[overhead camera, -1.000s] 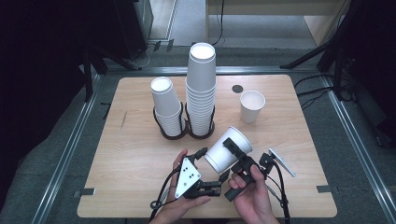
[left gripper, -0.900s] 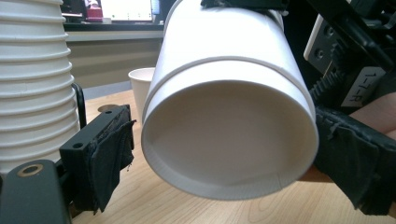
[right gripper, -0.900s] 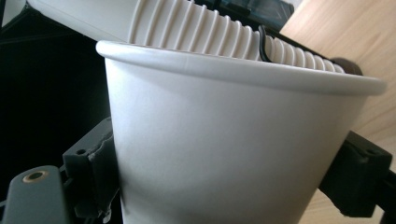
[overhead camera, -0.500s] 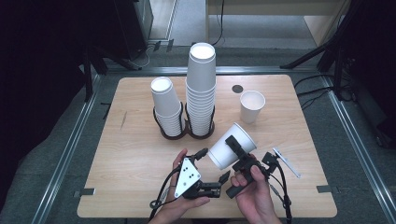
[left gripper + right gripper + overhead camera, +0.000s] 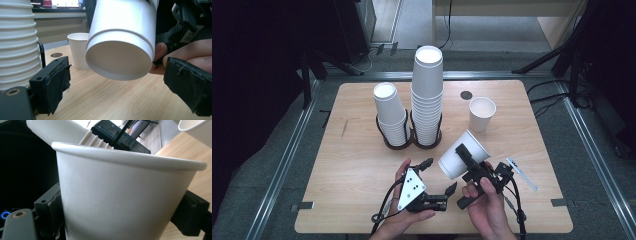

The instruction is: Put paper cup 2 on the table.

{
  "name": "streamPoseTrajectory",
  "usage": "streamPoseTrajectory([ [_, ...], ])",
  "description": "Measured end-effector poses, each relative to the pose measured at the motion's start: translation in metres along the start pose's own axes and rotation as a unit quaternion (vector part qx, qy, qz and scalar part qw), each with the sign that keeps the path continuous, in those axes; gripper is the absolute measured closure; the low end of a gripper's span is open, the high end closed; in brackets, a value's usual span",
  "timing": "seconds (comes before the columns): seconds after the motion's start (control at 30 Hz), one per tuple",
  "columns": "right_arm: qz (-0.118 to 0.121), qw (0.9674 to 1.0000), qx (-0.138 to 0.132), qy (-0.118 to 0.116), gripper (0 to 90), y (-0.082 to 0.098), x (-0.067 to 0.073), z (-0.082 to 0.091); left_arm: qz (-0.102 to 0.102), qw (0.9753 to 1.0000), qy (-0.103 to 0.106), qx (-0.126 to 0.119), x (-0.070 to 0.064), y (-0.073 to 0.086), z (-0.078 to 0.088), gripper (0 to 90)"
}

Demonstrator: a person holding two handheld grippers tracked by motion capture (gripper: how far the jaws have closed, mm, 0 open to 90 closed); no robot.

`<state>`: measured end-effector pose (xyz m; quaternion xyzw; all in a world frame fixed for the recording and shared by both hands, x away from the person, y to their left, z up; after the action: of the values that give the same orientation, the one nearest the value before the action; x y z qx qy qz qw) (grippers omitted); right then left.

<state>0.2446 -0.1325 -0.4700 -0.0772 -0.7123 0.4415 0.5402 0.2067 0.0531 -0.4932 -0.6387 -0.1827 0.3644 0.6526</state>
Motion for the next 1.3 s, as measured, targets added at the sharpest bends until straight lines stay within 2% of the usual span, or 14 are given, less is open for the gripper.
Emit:
streamPoseTrajectory([
  [0.27, 0.051, 0.9986, -0.011, 0.011, 13.1, -0.0025, 0.0002, 0.0000, 0.000, 1.0000, 0.002, 0.001, 0.0005, -0.0002, 0.0004, 7.3],
  [0.63, 0.087, 0.9959, -0.015, 0.022, 13.1, -0.0045, -0.0012, -0.0001, -0.001, 1.0000, 0.001, 0.005, 0.0029, 0.0000, 0.0005, 7.3],
  [0.87, 0.117, 0.9925, -0.024, 0.028, 13.1, -0.0060, -0.0009, 0.0001, -0.001, 1.0000, 0.003, 0.007, 0.0033, 0.0003, 0.0005, 7.3],
  [1.3, 0.154, 0.9868, -0.033, 0.038, 13.2, -0.0099, -0.0031, 0.0007, 0.002, 0.9999, 0.001, 0.011, 0.0061, 0.0009, 0.0003, 7.3],
])
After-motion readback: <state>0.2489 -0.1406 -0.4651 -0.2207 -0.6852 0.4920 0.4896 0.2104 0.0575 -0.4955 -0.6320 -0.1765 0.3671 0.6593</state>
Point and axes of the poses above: each handheld gripper's, and its own axes: z roughly backward along the jaws, y roughly out of its underside, x roughly to its left, the point moved 2 cm from there along -z, roughly forward along the jaws, and after that the axes turned 11 degrees about z, right-handed, at the moved point
